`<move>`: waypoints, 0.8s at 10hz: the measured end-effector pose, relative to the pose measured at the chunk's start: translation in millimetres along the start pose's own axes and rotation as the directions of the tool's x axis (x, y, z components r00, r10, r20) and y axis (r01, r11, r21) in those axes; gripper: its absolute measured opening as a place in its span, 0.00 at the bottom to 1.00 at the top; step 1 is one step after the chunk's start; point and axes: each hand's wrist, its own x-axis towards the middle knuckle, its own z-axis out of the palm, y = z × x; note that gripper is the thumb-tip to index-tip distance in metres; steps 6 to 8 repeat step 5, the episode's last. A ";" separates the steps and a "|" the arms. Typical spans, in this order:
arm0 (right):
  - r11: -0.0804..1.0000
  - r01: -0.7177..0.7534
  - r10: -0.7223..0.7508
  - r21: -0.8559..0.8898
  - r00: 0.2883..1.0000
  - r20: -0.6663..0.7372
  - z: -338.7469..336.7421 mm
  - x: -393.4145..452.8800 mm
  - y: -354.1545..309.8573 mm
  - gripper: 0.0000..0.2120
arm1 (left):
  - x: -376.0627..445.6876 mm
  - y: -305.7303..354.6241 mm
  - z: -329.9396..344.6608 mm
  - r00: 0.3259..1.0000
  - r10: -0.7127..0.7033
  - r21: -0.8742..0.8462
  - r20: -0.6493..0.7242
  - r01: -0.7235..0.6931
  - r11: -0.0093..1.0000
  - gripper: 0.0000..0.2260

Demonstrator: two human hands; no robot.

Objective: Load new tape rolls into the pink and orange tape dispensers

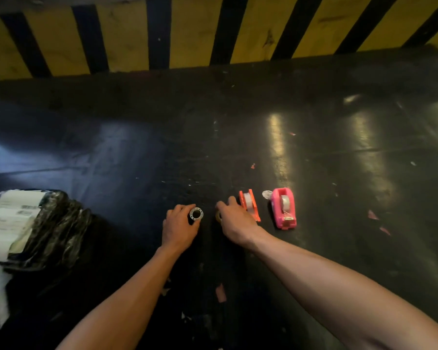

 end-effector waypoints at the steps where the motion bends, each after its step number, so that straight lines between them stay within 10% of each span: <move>1: 0.999 -0.048 0.048 -0.017 0.999 0.001 -1.6 14.5 -3.0 0.19 | 3.8 2.3 -1.1 1.000 0.015 0.037 0.020 -0.016 0.999 0.24; 8: 0.973 -0.078 0.080 0.217 0.997 0.000 11.0 -21.6 0.8 0.34 | -12.8 12.8 2.7 0.996 -0.079 -0.248 0.035 0.086 0.965 0.38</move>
